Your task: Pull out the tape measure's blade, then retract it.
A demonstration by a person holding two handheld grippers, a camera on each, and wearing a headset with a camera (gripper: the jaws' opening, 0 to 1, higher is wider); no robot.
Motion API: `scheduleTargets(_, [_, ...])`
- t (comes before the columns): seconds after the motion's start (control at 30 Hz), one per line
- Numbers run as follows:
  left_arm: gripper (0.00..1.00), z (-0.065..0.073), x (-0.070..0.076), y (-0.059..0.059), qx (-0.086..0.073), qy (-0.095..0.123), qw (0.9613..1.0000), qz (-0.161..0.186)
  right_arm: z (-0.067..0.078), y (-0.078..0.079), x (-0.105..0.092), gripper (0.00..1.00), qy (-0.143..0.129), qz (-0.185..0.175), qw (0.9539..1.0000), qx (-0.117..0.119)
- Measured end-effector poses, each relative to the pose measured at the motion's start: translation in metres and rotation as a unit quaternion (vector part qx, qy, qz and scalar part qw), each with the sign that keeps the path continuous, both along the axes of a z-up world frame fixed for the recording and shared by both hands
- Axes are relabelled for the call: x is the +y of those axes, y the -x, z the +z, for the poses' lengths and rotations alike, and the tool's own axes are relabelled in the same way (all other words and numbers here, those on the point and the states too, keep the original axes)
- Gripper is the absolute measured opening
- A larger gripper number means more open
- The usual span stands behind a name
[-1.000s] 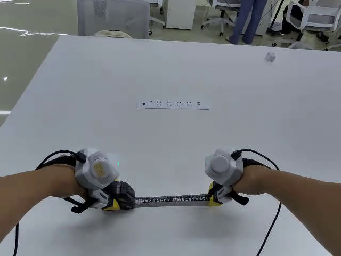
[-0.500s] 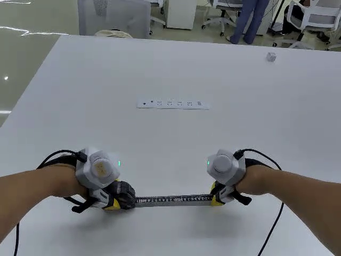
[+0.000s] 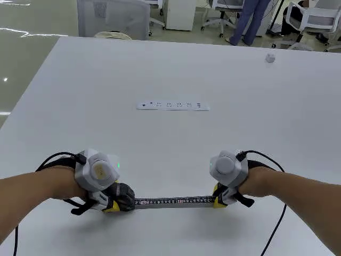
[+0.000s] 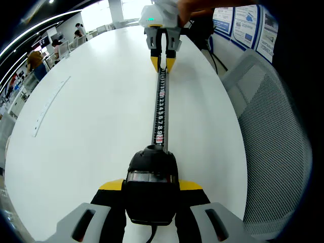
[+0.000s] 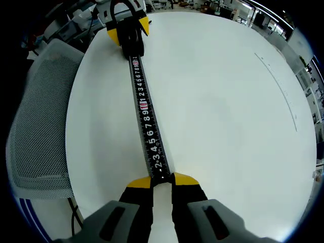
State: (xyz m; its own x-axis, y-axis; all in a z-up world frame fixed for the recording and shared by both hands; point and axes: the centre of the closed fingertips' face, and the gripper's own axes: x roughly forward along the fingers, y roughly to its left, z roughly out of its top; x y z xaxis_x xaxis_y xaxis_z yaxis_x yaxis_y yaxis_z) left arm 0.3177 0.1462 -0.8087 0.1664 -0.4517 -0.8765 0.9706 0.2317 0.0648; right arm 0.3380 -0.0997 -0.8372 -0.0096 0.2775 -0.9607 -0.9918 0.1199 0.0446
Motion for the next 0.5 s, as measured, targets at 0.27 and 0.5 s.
scheduleTargets(0.27, [0.34, -0.0003, 0.0000, -0.0002, 0.000, 0.000, 1.0000, 0.000, -0.0003, -0.0004, -0.0034, 0.12, 0.000, -0.002, 1.0000, 0.000])
scheduleTargets(0.5, [0.34, 0.0005, -0.0003, 0.0004, 0.000, 0.000, 1.0000, 0.000, 0.0001, -0.0002, -0.0041, 0.12, -0.002, -0.003, 1.0000, 0.001])
